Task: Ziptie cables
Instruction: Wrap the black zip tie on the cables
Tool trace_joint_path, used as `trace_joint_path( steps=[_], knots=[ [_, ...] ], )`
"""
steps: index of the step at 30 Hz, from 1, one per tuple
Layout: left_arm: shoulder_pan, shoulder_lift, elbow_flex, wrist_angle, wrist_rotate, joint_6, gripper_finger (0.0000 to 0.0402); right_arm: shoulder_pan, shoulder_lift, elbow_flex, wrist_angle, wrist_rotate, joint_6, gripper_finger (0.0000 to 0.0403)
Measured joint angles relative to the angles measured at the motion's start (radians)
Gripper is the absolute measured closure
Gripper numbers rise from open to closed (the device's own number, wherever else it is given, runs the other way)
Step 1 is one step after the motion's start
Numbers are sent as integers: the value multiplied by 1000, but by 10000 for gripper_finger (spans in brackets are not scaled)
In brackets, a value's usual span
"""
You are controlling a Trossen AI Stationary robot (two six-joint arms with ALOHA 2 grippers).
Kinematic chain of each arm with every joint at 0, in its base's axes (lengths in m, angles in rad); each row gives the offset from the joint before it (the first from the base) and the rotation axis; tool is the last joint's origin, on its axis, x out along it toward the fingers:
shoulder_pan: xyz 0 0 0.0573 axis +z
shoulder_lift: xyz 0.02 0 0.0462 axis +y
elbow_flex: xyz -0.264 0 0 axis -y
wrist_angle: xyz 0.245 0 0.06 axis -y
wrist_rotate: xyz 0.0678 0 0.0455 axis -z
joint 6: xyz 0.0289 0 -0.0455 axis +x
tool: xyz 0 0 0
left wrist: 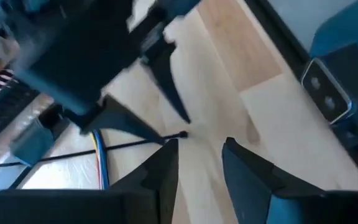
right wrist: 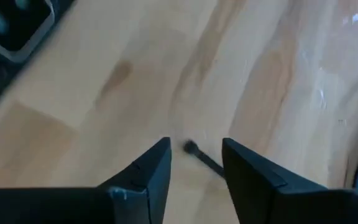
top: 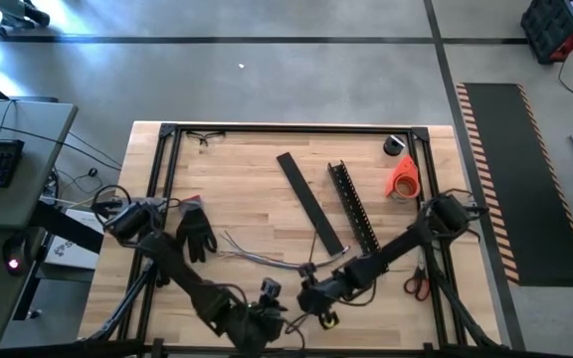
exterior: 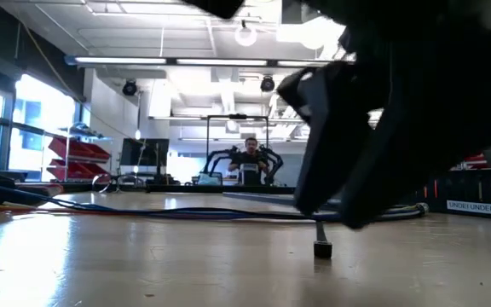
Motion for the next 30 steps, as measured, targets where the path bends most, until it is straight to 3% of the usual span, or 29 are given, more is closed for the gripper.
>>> trace_joint_path(
  steps=[6, 11, 17, 23, 30],
  knots=[
    [-41, 0, -3, 1, -20, -139, 309, -5, 29, 2, 19, -4, -228, 270],
    [-56, 0, -3, 3, -27, -169, 310, -13, 64, 6, 30, -61, -238, 278],
    [-53, 0, -3, 11, -35, -171, 310, -7, 83, 6, 33, -37, -272, 373],
    [-48, 0, -4, 123, -45, -92, 310, 94, 94, -1, 137, 282, -247, 401],
    [-22, 0, -4, 204, -26, -37, 310, 194, 93, -2, 129, 512, -27, 403]
  ],
)
